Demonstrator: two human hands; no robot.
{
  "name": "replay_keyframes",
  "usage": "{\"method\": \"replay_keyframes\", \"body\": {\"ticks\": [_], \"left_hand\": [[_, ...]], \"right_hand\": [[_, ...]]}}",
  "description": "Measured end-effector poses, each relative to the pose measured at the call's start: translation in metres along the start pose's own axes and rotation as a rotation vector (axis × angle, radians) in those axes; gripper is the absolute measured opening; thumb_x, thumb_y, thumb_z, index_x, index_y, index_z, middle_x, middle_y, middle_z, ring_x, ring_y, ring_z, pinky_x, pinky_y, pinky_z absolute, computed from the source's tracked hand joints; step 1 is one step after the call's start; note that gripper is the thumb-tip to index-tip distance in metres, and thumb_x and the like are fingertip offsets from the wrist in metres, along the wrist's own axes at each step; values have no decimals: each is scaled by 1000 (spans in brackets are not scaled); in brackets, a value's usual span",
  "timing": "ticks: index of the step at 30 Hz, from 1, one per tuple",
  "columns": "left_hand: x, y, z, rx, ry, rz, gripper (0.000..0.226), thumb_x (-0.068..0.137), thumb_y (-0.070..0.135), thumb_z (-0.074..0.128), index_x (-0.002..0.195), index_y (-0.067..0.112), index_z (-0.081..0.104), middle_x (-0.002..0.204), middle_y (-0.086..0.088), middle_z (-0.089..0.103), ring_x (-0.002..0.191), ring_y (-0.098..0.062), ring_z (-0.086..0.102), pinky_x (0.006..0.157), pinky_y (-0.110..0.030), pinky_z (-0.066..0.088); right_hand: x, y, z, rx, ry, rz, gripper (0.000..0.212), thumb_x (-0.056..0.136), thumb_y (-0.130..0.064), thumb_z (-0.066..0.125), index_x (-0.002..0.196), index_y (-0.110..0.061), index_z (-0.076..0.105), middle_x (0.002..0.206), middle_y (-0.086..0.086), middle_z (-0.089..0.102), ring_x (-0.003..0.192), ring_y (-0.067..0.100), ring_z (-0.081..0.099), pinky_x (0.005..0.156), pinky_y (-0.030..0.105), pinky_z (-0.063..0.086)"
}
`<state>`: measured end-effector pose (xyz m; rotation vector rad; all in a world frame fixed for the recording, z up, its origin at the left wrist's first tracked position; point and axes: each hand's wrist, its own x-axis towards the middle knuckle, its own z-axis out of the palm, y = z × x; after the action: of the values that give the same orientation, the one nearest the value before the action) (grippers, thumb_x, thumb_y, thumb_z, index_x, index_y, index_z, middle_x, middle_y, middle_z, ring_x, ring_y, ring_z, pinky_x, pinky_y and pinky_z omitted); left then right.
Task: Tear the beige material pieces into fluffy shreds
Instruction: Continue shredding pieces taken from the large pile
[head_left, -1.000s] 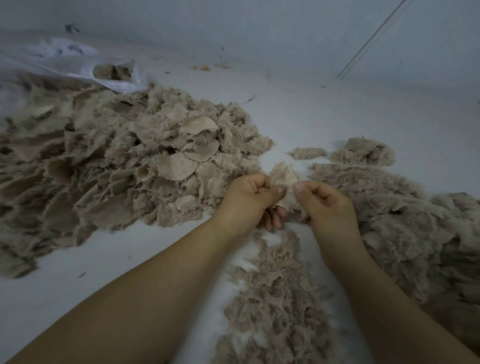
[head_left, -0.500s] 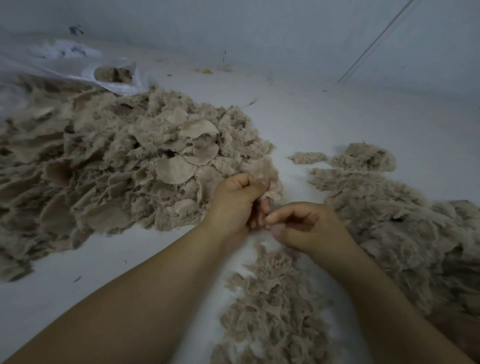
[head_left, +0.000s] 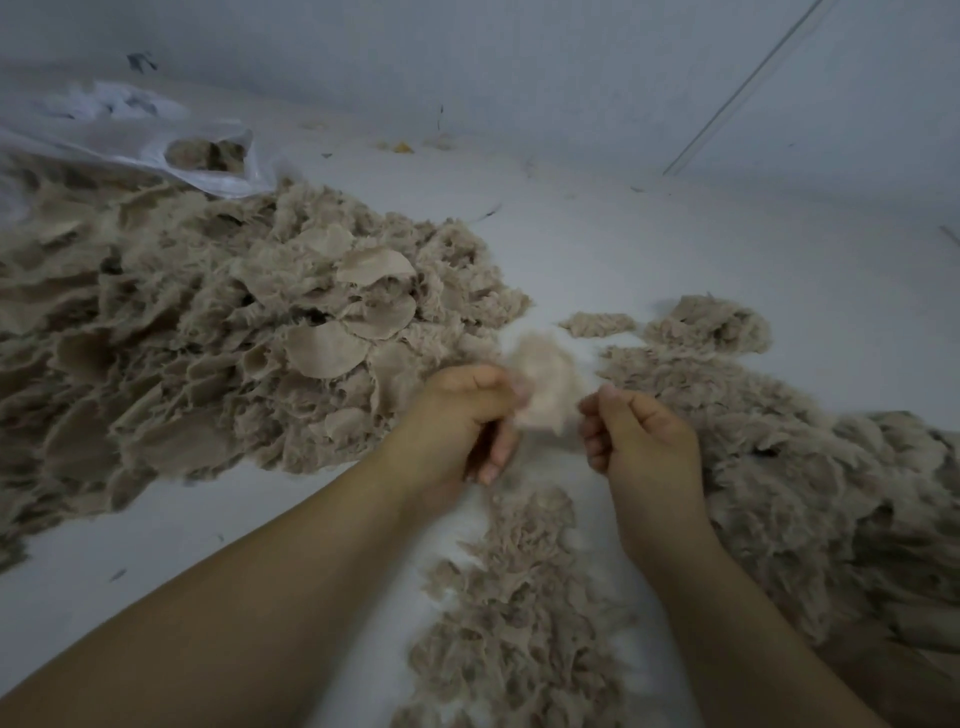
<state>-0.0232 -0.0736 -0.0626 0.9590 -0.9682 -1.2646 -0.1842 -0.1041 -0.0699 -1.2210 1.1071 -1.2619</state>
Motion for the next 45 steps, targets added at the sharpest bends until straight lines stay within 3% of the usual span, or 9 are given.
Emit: {"method": "replay_keyframes", "body": {"ticks": [2, 5, 9, 14, 20, 26, 31, 37, 45], "left_hand": [[4, 14, 2, -213, 189, 190, 7, 96, 11, 54, 90, 10, 58, 70, -14, 66, 50, -22, 60, 45, -27, 45], [11, 20, 8, -223, 275, 326, 37, 100, 0, 48, 136, 7, 41, 122, -13, 63, 97, -31, 68, 70, -37, 58], [12, -5, 38, 382, 162, 110, 27, 94, -8, 49, 111, 9, 61, 107, -14, 66, 88, -27, 68, 73, -37, 60], [65, -15, 46, 1049, -55, 337, 26, 89, 3, 57, 113, 7, 65, 118, -10, 61, 111, -21, 54, 93, -27, 43], [131, -24, 53, 1304, -191, 149, 64, 93, 37, 59, 150, 23, 34, 157, -14, 26, 146, -29, 18, 119, -39, 18], [134, -30, 67, 1366, -393, 212, 32, 92, 27, 50, 110, 7, 68, 124, -14, 60, 113, -32, 55, 96, -42, 45], [93, -32, 51, 1367, -348, 330, 31, 95, 23, 46, 100, 6, 71, 113, -11, 65, 101, -30, 61, 86, -44, 50], [19, -31, 44, 1333, -231, 429, 34, 93, 25, 45, 115, 25, 70, 123, 3, 66, 108, -20, 62, 85, -36, 52], [-26, -29, 44, 1082, -58, 454, 29, 89, 17, 51, 104, 17, 76, 105, -3, 73, 96, -16, 65, 88, -23, 49]], "right_hand": [[-2, 1, 3, -54, -47, -26, 32, 102, -17, 56, 73, -13, 69, 58, -6, 60, 53, 7, 50, 53, 19, 44], [-5, 3, 6, -179, -88, -75, 31, 100, -18, 58, 72, -17, 70, 59, -6, 61, 54, 8, 52, 57, 25, 45], [-3, 0, 3, -43, 25, -45, 34, 100, -18, 58, 69, -14, 70, 58, -3, 59, 53, 7, 49, 53, 24, 43], [0, -1, 0, 5, 148, -41, 27, 101, -17, 57, 77, -15, 68, 58, -8, 55, 53, 6, 46, 53, 26, 40], [5, 4, -1, 79, 165, 37, 17, 103, -21, 54, 106, -34, 64, 64, -12, 60, 51, 6, 45, 48, 19, 41], [13, 6, -4, 243, 199, 89, 22, 104, -16, 52, 119, -31, 57, 55, -12, 55, 45, 2, 41, 44, 16, 38], [14, 6, -4, 278, 210, 59, 22, 103, -12, 53, 113, -32, 58, 69, -6, 56, 54, 1, 50, 53, 16, 44], [14, 5, 0, 330, 251, 35, 25, 101, -5, 54, 120, -20, 56, 117, -4, 66, 111, 11, 66, 90, 23, 53], [9, 4, 0, 219, 240, -11, 18, 101, -3, 51, 109, -17, 59, 114, -1, 66, 108, 14, 66, 93, 26, 53]]}}
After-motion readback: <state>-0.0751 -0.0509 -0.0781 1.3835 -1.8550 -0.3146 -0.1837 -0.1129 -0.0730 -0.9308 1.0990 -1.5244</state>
